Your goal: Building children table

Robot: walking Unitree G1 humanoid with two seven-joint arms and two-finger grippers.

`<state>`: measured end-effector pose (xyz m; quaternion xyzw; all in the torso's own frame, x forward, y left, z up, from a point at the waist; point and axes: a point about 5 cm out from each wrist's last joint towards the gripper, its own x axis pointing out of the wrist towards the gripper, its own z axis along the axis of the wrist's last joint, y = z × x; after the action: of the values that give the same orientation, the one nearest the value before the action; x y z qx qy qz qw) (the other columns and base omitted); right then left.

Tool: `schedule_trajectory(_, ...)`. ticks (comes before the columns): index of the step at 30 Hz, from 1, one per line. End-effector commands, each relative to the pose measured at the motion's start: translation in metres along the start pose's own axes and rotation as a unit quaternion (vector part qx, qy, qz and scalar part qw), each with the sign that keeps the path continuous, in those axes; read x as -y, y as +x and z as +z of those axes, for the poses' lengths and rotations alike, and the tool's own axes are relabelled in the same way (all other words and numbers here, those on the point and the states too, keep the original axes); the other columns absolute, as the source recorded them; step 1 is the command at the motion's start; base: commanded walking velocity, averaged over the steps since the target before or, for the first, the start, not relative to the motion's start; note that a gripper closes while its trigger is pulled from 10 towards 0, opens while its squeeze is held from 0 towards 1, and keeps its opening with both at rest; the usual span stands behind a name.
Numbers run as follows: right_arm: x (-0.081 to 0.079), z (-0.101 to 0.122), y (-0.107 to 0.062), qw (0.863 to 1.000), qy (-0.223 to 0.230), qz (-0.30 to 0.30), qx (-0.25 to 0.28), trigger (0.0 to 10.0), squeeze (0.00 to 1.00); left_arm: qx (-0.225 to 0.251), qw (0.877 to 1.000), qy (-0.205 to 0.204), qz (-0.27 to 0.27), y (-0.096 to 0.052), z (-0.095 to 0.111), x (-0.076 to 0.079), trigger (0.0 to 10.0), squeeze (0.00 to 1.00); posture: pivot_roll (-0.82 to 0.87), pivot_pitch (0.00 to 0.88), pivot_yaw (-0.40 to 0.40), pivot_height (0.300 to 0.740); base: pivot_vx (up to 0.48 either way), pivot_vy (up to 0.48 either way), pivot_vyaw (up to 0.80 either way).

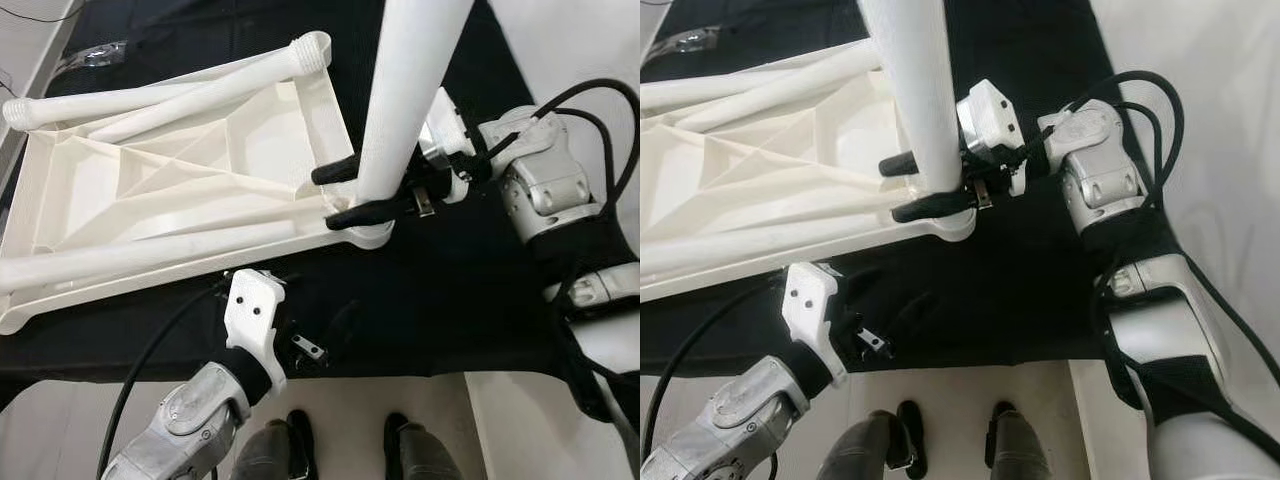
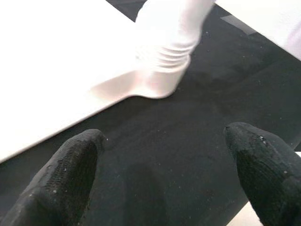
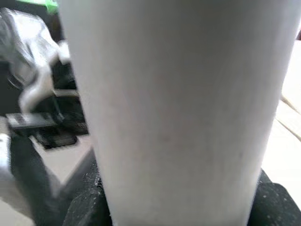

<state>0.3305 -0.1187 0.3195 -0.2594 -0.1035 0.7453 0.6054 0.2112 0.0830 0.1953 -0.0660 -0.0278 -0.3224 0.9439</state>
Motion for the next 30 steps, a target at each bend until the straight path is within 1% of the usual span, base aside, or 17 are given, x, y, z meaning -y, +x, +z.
schedule_trajectory(1, -0.009, -0.016, 0.017, 0.997, 0.06, 0.042, 0.024, 10.0, 0.0, -0.007, 1.0, -0.003, 0.004, 0.001, -0.005, -0.001, 10.0, 0.0, -0.02, 0.357, 0.087, 0.74, 0.0, 0.0, 0.0)
schedule_trajectory(3, -0.007, -0.017, 0.018, 0.997, 0.061, 0.039, 0.027, 10.0, 0.0, -0.006, 1.0, -0.003, 0.005, 0.001, -0.005, -0.001, 10.0, 0.0, -0.02, 0.357, 0.087, 0.74, 0.0, 0.0, 0.0)
schedule_trajectory(4, -0.004, -0.018, 0.02, 0.996, 0.071, 0.03, 0.038, 10.0, 0.0, -0.005, 1.0, -0.001, 0.005, 0.001, -0.005, -0.001, 10.0, 0.0, -0.02, 0.35, 0.083, 0.74, 0.0, 0.0, 0.0)
schedule_trajectory(6, -0.004, -0.018, 0.02, 0.996, 0.071, 0.03, 0.038, 10.0, 0.0, -0.005, 1.0, -0.001, 0.005, 0.001, -0.005, -0.001, 10.0, 0.0, -0.02, 0.35, 0.083, 0.74, 0.0, 0.0, 0.0)
schedule_trajectory(8, -0.002, -0.02, 0.023, 0.993, 0.092, 0.014, 0.069, 10.0, 0.0, -0.003, 1.0, 0.002, 0.005, 0.002, -0.005, -0.001, 10.0, 0.0, -0.02, 0.344, 0.08, 0.74, 0.0, 0.0, 0.0)
schedule_trajectory(10, -0.004, -0.026, 0.028, 0.991, 0.109, 0.001, 0.077, 10.0, 0.0, -0.002, 1.0, 0.003, 0.004, 0.002, -0.005, -0.001, 10.0, 0.0, -0.03, 0.34, 0.08, 0.74, 0.0, 0.0, 0.0)
schedule_trajectory(11, -0.004, -0.026, 0.028, 0.991, 0.109, 0.001, 0.077, 10.0, 0.0, -0.002, 1.0, 0.003, 0.004, 0.002, -0.005, -0.001, 10.0, 0.0, -0.03, 0.34, 0.08, 0.74, 0.0, 0.0, 0.0)
schedule_trajectory(12, -0.008, -0.031, 0.03, 0.991, 0.115, 0.003, 0.071, 10.0, 0.0, -0.003, 1.0, 0.004, 0.002, 0.002, -0.006, 0.0, 10.0, 0.0, -0.03, 0.336, 0.08, 0.74, 0.0, 0.0, 0.0)
schedule_trajectory(13, -0.008, -0.031, 0.03, 0.991, 0.115, 0.003, 0.071, 10.0, 0.0, -0.003, 1.0, 0.004, 0.002, 0.002, -0.006, 0.0, 10.0, 0.0, -0.03, 0.336, 0.08, 0.74, 0.0, 0.0, 0.0)
schedule_trajectory(16, -0.027, -0.041, 0.037, 0.986, 0.151, 0.049, 0.051, 10.0, 0.0, -0.01, 1.0, 0.006, -0.01, 0.0, -0.007, 0.002, 10.0, 0.0, -0.03, 0.33, 0.083, 0.74, 0.0, 0.0, 0.0)
schedule_trajectory(19, -0.034, -0.042, 0.043, 0.982, 0.172, 0.067, 0.045, 10.0, 0.0, -0.013, 1.0, 0.008, -0.015, -0.002, -0.008, 0.003, 10.0, 0.0, -0.04, 0.328, 0.083, 0.74, 0.0, 0.0, 0.0)
schedule_trajectory(20, -0.034, -0.042, 0.043, 0.982, 0.172, 0.067, 0.045, 10.0, 0.0, -0.013, 1.0, 0.008, -0.015, -0.002, -0.008, 0.003, 10.0, 0.0, -0.04, 0.328, 0.083, 0.74, 0.0, 0.0, 0.0)
schedule_trajectory(23, -0.042, -0.043, 0.049, 0.978, 0.176, 0.102, 0.042, 10.0, 0.0, -0.018, 0.999, 0.014, -0.024, -0.002, -0.009, 0.005, 10.0, 0.0, -0.03, 0.326, 0.085, 0.74, 0.0, 0.0, 0.0)
schedule_trajectory(27, -0.044, -0.043, 0.051, 0.978, 0.174, 0.108, 0.04, 10.0, 0.0, -0.019, 0.999, 0.016, -0.026, -0.002, -0.009, 0.006, 10.0, 0.0, -0.03, 0.326, 0.085, 0.74, 0.0, 0.0, 0.0)
schedule_trajectory(30, -0.047, -0.05, 0.058, 0.981, 0.149, 0.124, -0.004, 10.0, 0.0, -0.037, 0.997, 0.032, -0.059, -0.006, -0.011, 0.012, 10.0, 0.0, -0.03, 0.336, 0.09, 0.74, 0.0, 0.0, 0.0)
